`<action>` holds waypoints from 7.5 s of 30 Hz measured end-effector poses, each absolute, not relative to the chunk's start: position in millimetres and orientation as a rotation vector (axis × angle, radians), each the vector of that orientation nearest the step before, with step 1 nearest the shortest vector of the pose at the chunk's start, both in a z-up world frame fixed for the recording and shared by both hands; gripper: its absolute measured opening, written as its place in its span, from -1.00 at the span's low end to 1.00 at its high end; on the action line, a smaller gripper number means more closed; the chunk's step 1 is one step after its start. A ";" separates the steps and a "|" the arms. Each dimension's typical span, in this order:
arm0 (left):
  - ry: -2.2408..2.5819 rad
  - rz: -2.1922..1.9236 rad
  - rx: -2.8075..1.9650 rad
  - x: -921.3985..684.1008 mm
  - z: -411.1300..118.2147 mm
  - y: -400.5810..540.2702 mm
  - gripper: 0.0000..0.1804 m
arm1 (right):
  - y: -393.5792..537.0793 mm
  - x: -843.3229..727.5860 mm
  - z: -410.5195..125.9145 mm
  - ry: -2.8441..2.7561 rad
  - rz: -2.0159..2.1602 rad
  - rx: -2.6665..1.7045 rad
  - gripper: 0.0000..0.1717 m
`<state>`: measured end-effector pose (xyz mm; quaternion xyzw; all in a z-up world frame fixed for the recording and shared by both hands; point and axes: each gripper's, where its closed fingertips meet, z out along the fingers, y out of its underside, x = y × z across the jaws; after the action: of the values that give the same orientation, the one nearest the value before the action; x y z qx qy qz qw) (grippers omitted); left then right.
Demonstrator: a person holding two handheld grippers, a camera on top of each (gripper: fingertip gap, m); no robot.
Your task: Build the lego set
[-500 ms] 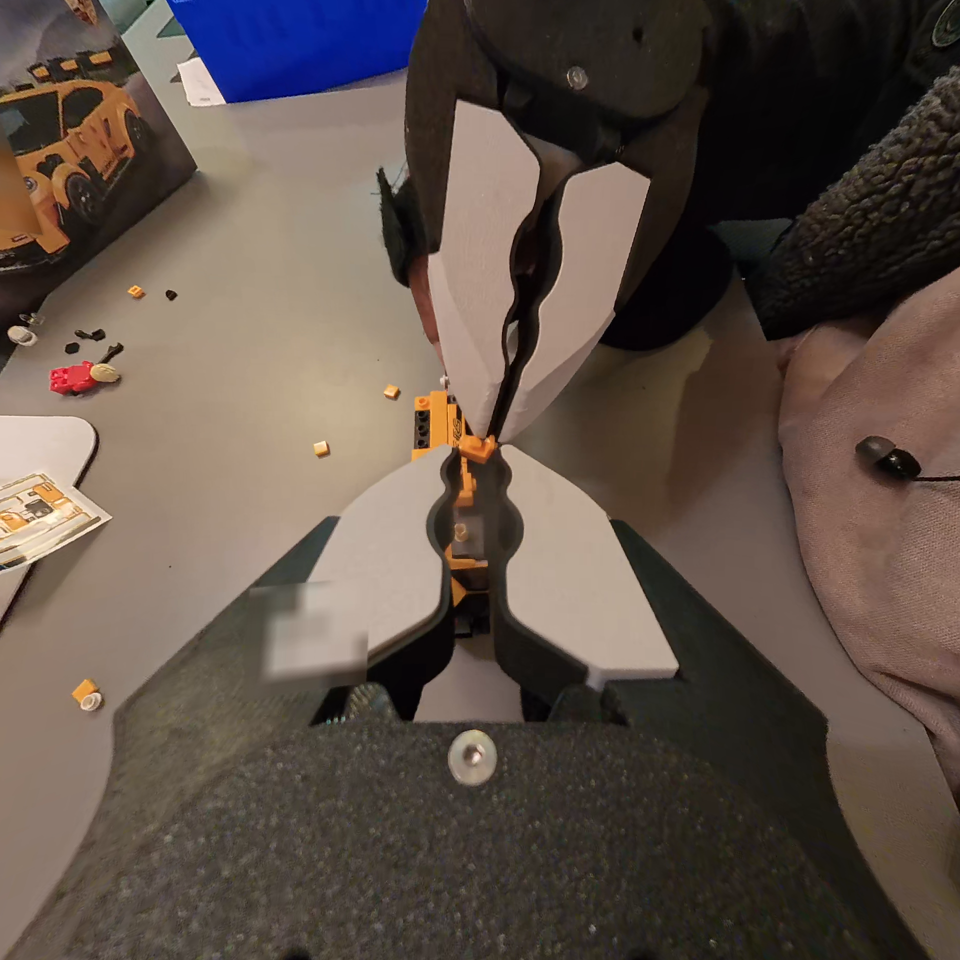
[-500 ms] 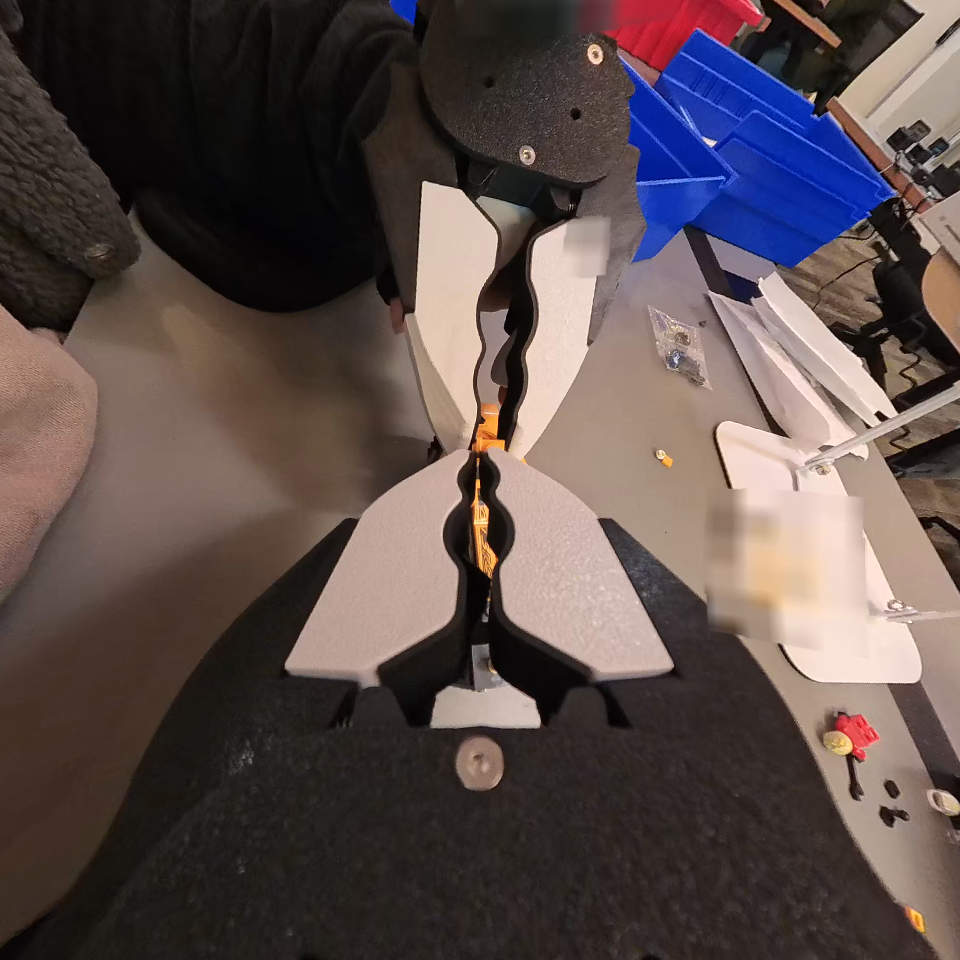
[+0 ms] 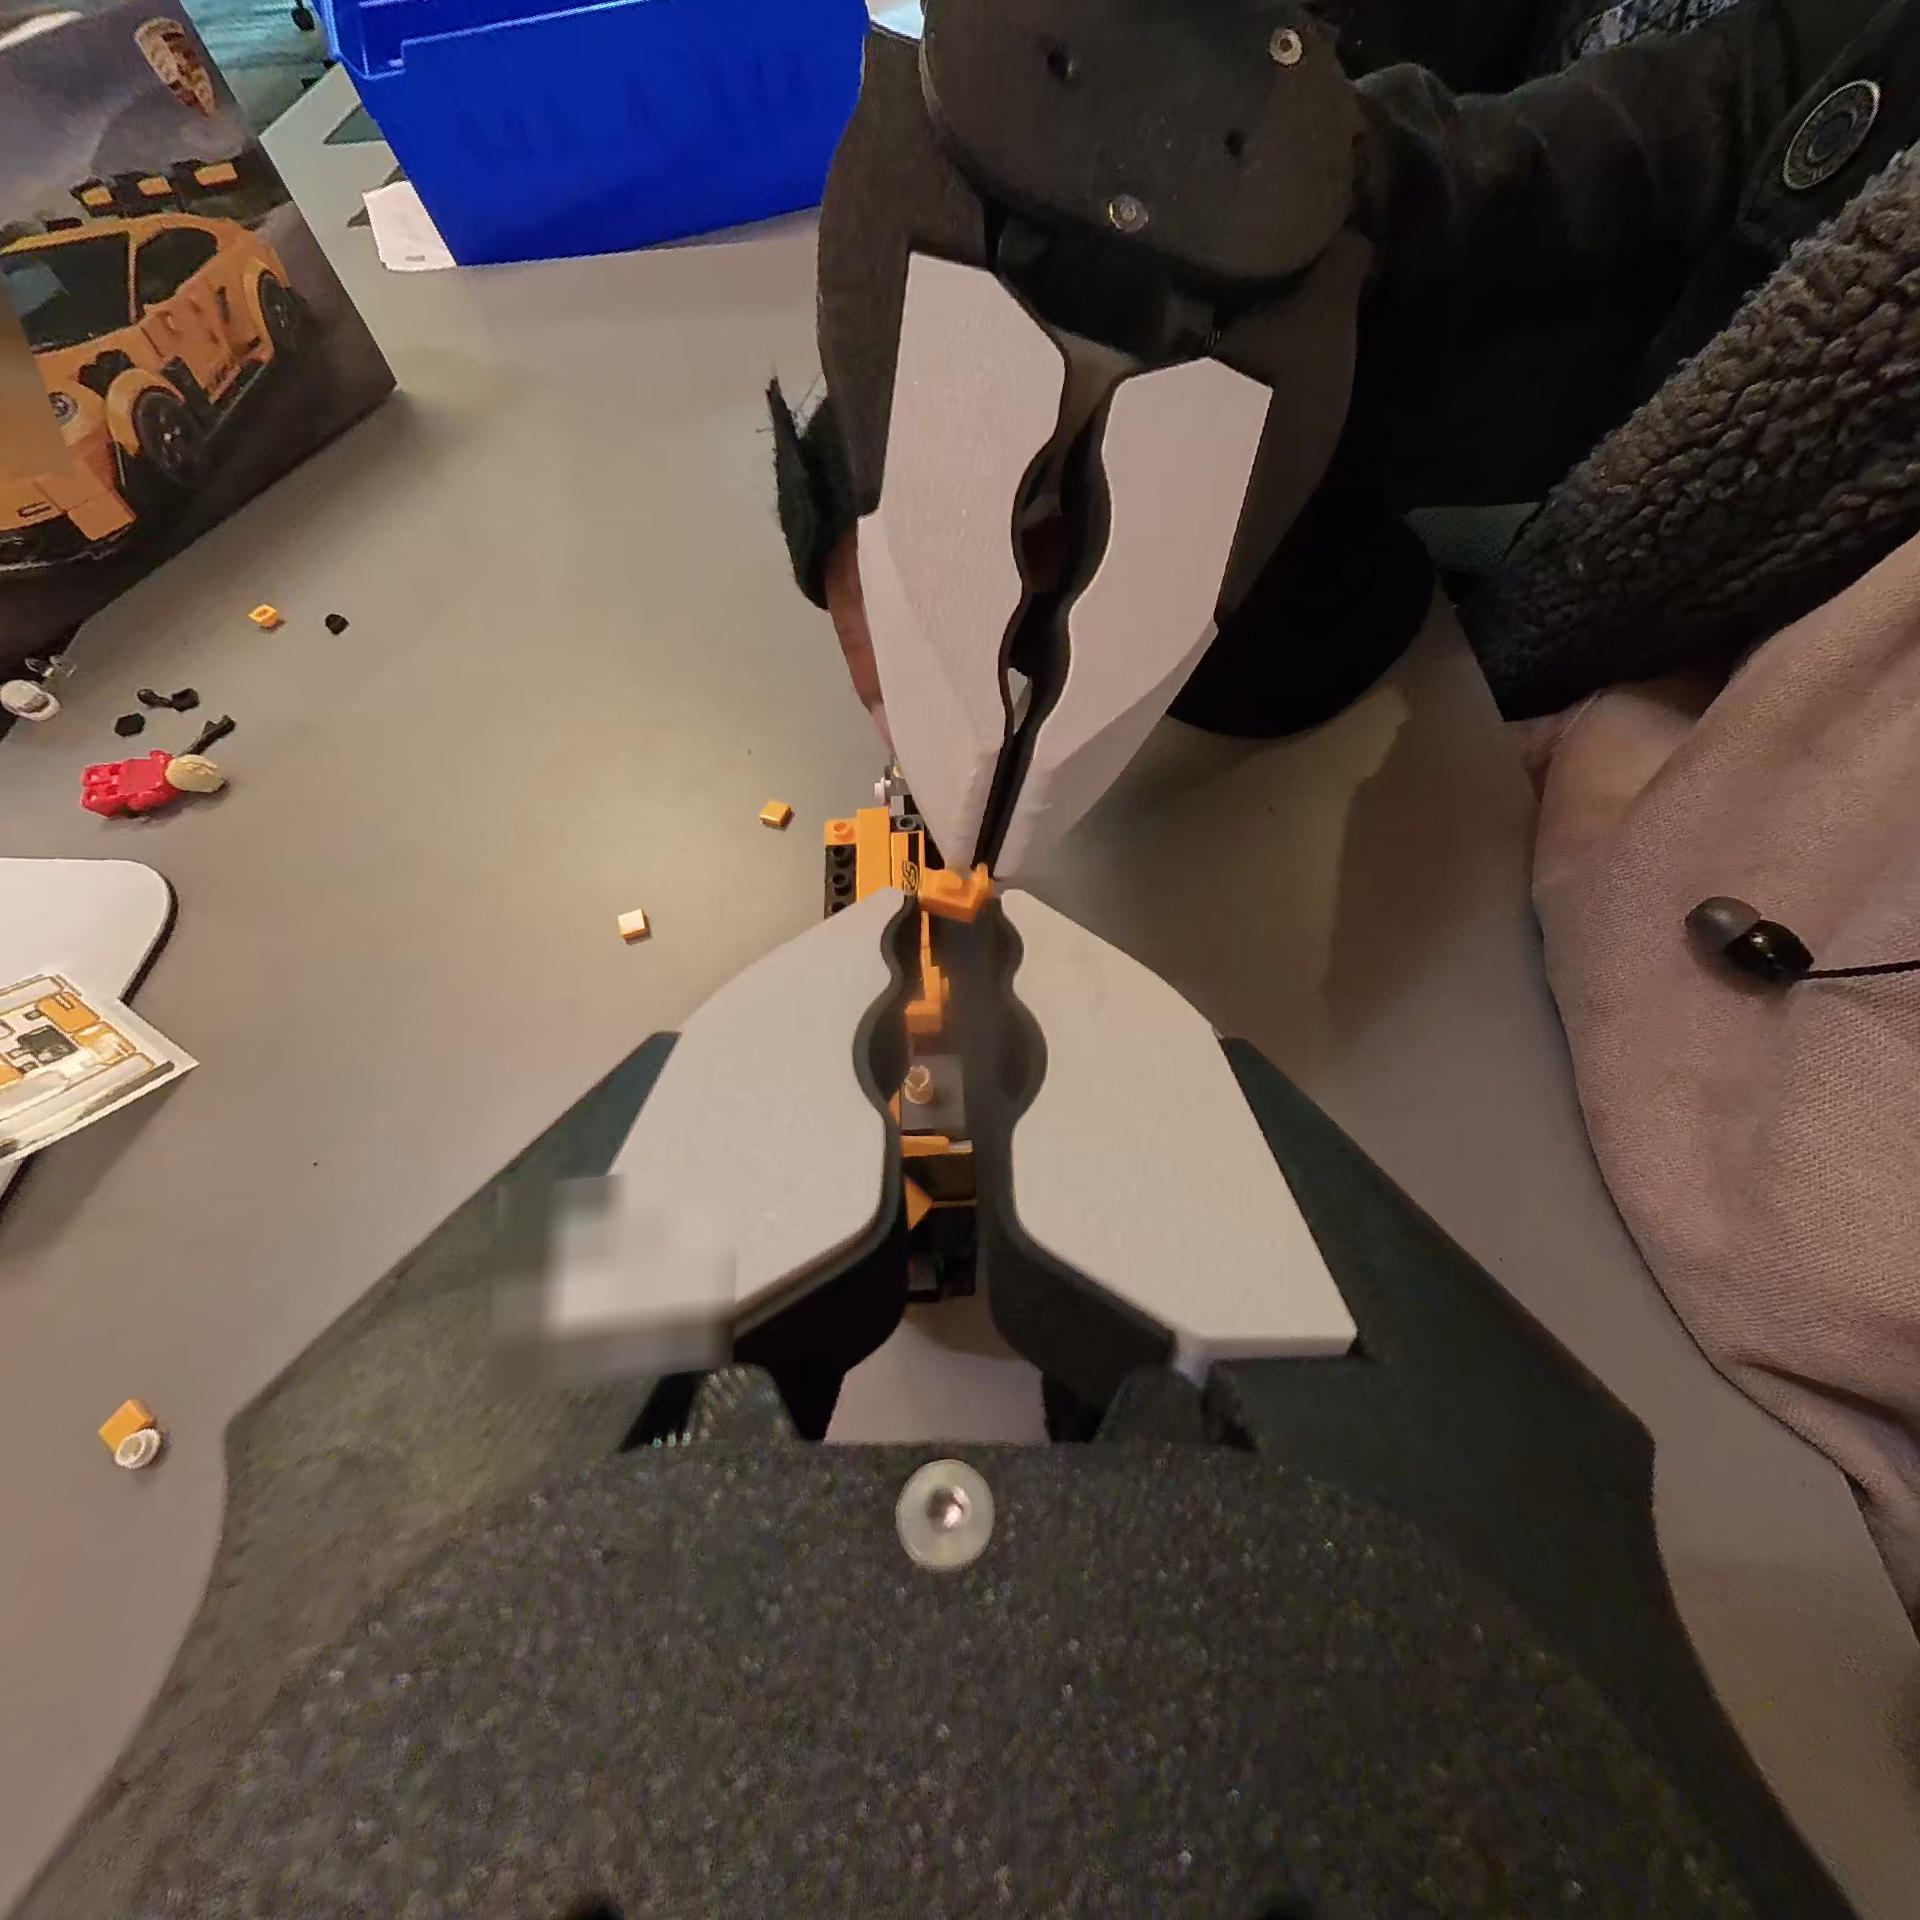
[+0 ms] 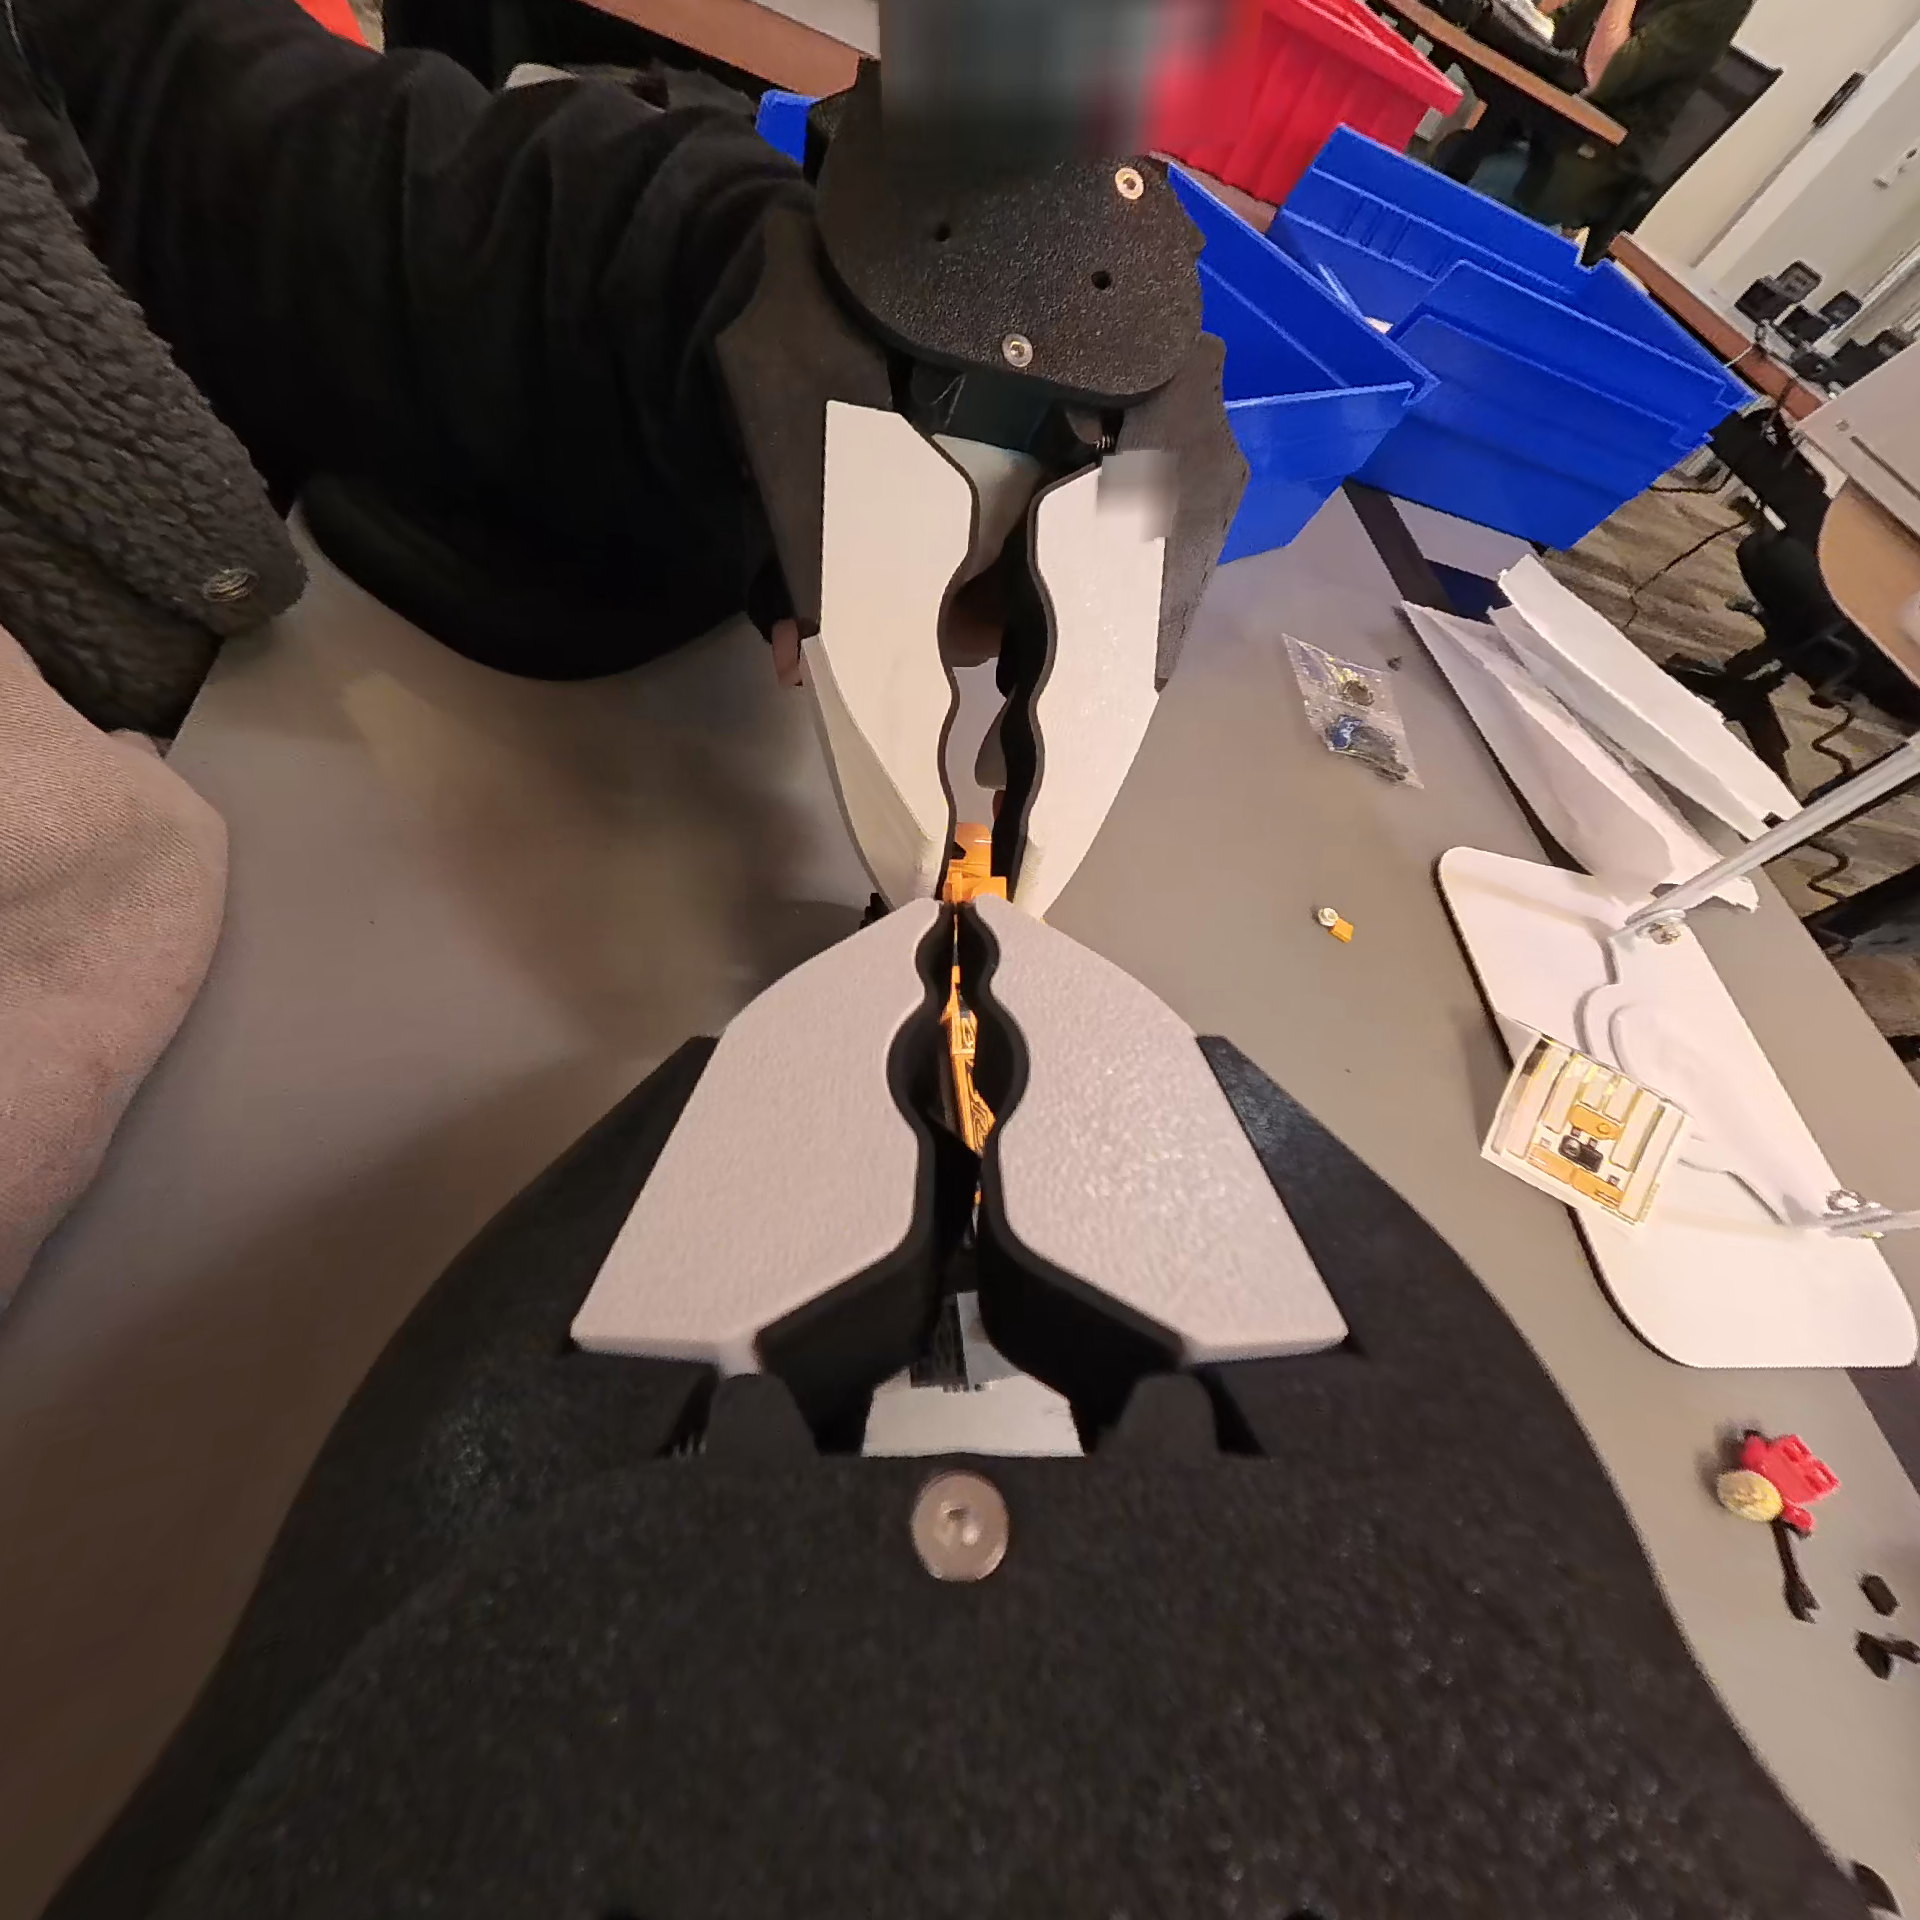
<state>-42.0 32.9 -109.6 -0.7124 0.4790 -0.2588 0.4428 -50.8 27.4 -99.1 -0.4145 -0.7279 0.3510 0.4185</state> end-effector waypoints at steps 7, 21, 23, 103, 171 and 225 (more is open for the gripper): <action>1.185 -0.643 -1.766 -42.3 -109.4 33.2 -0.88 | 27.9 -51.6 -98.7 -1.816 0.891 -1.044 -1.00; 1.147 -0.603 -1.864 -67.7 -116.4 40.6 -0.55 | 67.6 -9.1 -88.9 -1.681 0.842 -1.152 -1.00; 1.160 -0.622 -1.922 -69.1 -126.1 38.7 -0.41 | 79.0 -0.5 -92.8 -1.665 0.813 -1.189 -1.00; 1.010 -0.463 -1.515 -15.8 -63.5 25.2 -0.84 | 23.6 -25.3 -61.7 -1.462 1.578 -1.202 -1.00; 0.788 -1.969 -1.681 -8.7 -53.9 -13.8 -0.92 | -2.8 -28.0 -53.8 -2.111 0.833 -0.793 -0.93; 1.089 -0.409 -1.959 -58.1 -160.6 47.1 -0.54 | 72.4 -23.8 -140.0 -2.503 0.205 -1.807 -0.98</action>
<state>-58.1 47.1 -160.6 -0.7809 0.4341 -0.1632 0.4186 -23.8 72.4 -140.0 -0.5838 -0.8088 0.0663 0.0237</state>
